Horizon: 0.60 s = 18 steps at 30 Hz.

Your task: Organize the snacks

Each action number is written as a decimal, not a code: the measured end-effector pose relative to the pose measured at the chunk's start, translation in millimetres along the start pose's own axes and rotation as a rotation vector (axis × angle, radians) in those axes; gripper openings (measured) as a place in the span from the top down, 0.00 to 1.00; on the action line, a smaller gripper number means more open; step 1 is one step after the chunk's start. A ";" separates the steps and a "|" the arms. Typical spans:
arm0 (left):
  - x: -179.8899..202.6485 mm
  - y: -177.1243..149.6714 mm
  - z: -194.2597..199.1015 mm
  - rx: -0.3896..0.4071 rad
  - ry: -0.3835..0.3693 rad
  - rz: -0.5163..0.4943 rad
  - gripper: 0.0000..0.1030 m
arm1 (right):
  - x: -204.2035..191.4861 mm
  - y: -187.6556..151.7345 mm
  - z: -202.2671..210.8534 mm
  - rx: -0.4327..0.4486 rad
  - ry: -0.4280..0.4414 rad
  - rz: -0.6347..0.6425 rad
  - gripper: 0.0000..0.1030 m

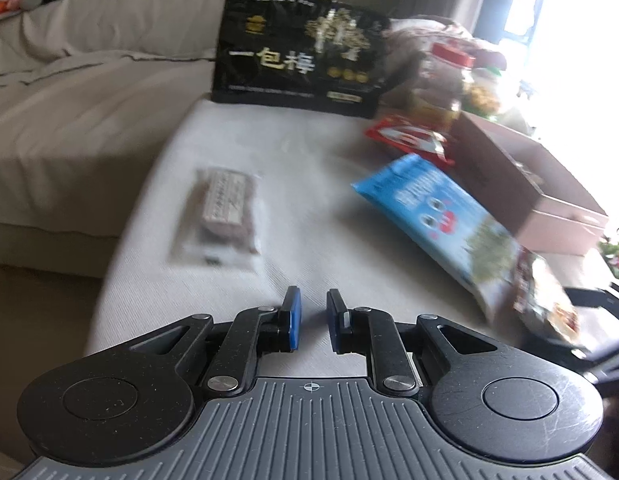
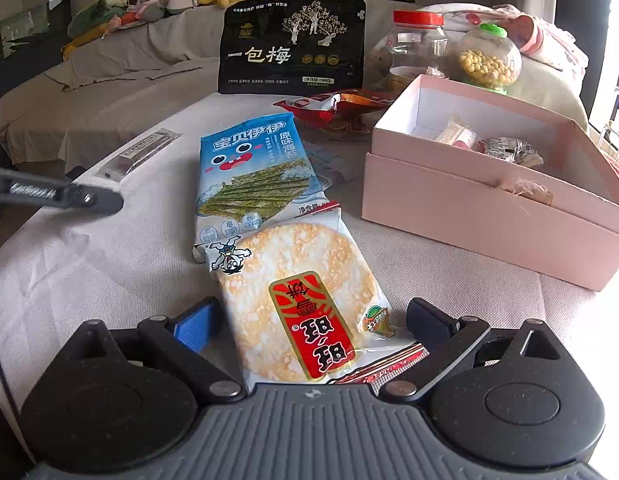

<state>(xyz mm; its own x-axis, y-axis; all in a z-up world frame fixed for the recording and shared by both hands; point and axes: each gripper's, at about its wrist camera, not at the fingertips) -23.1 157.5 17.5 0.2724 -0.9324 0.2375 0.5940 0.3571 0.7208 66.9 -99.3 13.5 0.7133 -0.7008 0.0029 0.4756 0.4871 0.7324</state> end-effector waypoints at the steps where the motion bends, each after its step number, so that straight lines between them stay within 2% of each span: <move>1: 1.2 -3.0 1.8 -0.002 -0.016 0.002 0.82 | 0.4 0.0 -0.1 0.000 0.000 -0.001 0.03; 9: 4.6 -0.6 2.8 -0.020 -0.035 0.013 0.82 | 0.1 -0.7 -0.1 0.002 0.000 -0.001 0.03; 11: 1.1 9.4 9.1 0.021 -0.053 0.019 0.82 | 0.3 -0.7 -0.2 0.002 0.001 -0.001 0.03; 14: -6.7 31.9 10.4 0.097 0.030 0.000 0.81 | 0.3 -0.8 -0.1 0.002 0.000 -0.001 0.03; 16: -13.8 45.1 -2.7 0.096 0.127 -0.021 0.80 | 0.4 -0.8 -0.1 0.003 0.001 -0.001 0.03; 18: -17.4 52.6 -20.6 0.059 0.190 -0.046 0.77 | 0.3 -0.8 -0.2 0.003 0.001 0.000 0.03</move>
<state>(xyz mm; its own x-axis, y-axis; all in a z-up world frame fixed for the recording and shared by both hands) 19.0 193.7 37.9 0.3875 -0.9184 0.0801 0.5652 0.3054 0.7664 66.8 -99.8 12.8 0.7134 -0.7007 0.0021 0.4744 0.4852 0.7345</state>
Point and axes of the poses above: each gripper's, at about its wrist camera, not at the fingertips, and z roughly against the way its jaws point, x to its right, y to its top, and after that the axes turned 2 degrees about z, right-handed
